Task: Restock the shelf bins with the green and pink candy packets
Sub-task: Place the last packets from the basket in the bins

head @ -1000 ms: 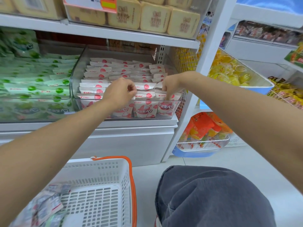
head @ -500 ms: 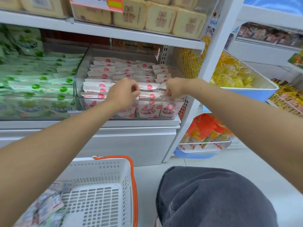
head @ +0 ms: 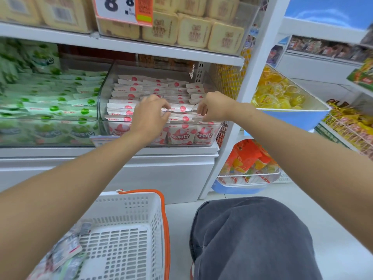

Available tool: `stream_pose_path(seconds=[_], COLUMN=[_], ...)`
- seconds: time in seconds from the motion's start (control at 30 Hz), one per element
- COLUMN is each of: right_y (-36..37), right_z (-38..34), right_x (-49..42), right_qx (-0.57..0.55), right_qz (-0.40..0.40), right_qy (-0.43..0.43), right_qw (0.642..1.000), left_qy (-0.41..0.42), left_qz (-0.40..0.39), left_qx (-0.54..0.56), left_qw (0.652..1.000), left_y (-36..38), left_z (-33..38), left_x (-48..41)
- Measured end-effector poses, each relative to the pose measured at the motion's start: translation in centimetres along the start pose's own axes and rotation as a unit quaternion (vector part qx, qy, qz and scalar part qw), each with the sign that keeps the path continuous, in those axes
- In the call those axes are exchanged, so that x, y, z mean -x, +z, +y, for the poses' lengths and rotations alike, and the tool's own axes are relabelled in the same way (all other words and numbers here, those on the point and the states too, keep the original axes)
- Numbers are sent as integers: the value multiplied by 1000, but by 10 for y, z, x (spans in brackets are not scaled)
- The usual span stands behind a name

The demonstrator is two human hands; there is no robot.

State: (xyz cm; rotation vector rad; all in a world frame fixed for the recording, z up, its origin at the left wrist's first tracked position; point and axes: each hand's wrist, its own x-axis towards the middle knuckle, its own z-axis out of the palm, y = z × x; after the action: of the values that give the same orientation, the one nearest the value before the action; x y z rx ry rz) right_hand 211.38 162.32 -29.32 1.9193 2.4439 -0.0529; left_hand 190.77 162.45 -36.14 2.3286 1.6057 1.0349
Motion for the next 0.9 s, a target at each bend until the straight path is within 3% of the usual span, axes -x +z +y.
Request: stream_pose_path(seconds=[0.1, 0.2, 0.3, 0.4, 0.47, 0.67, 0.83, 0.9], right_y=[14, 55, 105, 148, 172, 242, 285, 294], right_z=[-34, -78, -123, -163, -183, -229, -264, -274], right_x=[18, 31, 41, 44, 43, 45, 45, 43], right_qx=[-81, -151, -189, -132, -98, -19, -17, -26], right_qz=[109, 131, 38, -130, -197, -288, -345, -350], right_qy=[-37, -70, -73, -110, -132, -197, -218, -226], right_qw=[990, 977, 979, 977, 967, 937, 913, 909], left_qy=[-18, -93, -175, -231, -266, -334, -320, -331], left_qz=[18, -52, -132, -258, -324, -450, -443, -461], left_qx=[73, 157, 173, 121, 68, -139, -263, -291], left_qw=[997, 982, 960, 930, 905, 816, 795, 770], left_y=[-7, -7, -6, -12, -16, -1, 21, 23], left_z=[-3, -24, -65, -116, -155, -253, -293, -303], left_x=[26, 62, 111, 165, 201, 295, 342, 345])
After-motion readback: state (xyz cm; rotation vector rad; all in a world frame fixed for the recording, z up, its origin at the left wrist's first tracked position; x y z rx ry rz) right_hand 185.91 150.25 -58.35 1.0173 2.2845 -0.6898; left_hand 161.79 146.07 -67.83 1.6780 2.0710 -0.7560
